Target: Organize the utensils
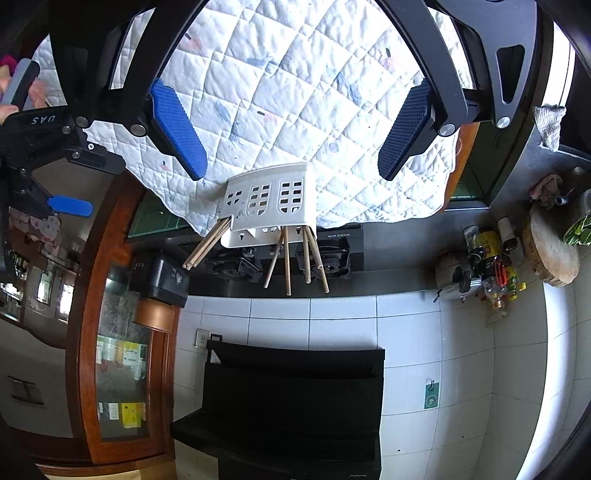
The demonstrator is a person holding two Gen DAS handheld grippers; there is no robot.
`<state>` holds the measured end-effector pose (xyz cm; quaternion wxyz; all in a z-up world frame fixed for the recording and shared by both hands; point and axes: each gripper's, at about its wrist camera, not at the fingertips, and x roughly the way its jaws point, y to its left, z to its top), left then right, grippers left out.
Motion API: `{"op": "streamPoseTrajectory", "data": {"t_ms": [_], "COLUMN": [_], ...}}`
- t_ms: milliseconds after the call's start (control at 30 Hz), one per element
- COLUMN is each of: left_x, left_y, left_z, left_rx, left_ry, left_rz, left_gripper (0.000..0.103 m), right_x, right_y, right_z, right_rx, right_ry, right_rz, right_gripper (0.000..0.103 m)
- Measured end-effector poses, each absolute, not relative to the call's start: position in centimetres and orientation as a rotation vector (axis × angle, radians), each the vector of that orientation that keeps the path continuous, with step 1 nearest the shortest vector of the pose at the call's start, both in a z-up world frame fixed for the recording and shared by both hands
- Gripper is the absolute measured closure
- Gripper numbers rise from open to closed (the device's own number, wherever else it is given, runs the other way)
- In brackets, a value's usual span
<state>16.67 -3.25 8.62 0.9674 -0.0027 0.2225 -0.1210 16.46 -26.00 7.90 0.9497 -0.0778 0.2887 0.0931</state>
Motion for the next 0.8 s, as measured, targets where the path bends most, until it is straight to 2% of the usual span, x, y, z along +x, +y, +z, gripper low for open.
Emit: {"op": "streamPoseTrajectory", "data": {"t_ms": [800], "left_x": [7.5], "left_y": [-1.4], "left_z": [4.3], "left_rx": [0.017], "left_ry": [0.426], "left_rz": [-0.109], "left_gripper": [0.006], "right_x": [7.2], "right_y": [-25.7], "right_z": [4.0], "right_rx": [-0.061], "right_ry": [0.513], "right_rz": [0.082], "right_gripper": [0.007]}}
